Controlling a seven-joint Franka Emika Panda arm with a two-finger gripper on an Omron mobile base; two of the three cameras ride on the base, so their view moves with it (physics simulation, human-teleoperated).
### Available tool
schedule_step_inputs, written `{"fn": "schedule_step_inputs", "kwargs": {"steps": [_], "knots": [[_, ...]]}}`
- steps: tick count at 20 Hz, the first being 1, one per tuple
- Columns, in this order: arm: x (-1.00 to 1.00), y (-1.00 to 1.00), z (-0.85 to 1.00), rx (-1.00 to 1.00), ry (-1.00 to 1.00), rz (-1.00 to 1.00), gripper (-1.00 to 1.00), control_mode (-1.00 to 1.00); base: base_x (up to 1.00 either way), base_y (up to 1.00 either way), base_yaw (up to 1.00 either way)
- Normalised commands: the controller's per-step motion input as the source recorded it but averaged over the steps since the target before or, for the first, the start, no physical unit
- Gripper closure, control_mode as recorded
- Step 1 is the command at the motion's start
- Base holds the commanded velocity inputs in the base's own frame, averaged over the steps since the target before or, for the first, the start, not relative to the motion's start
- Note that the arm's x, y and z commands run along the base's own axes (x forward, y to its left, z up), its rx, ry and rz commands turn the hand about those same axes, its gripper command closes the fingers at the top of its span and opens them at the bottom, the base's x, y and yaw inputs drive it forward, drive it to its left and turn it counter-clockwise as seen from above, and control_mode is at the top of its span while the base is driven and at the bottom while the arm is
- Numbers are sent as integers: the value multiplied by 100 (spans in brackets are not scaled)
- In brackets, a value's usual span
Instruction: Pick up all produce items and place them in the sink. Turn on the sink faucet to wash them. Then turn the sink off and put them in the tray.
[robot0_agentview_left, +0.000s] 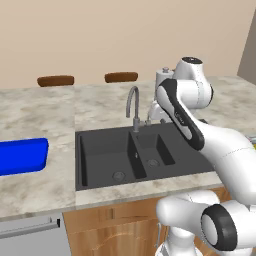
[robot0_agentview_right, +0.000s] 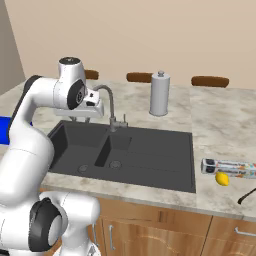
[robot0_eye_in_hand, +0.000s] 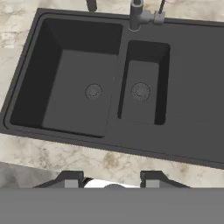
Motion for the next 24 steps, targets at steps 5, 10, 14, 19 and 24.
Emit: {"fn": "schedule_step_inputs", "kwargs": {"steps": [5, 10, 14, 19, 24], "knots": [[-8, -30, 0, 2, 0, 0, -100, -100, 0, 0, 0], [-29, -67, 0, 7, -1, 0, -100, -100, 0, 0, 0], [-15, -70, 0, 6, 0, 0, -100, -100, 0, 0, 0], [-5, -81, -15, 8, 2, 0, -100, -100, 0, 0, 0], [3, -19, -34, -2, 7, -1, -100, -100, 0, 0, 0]]}}
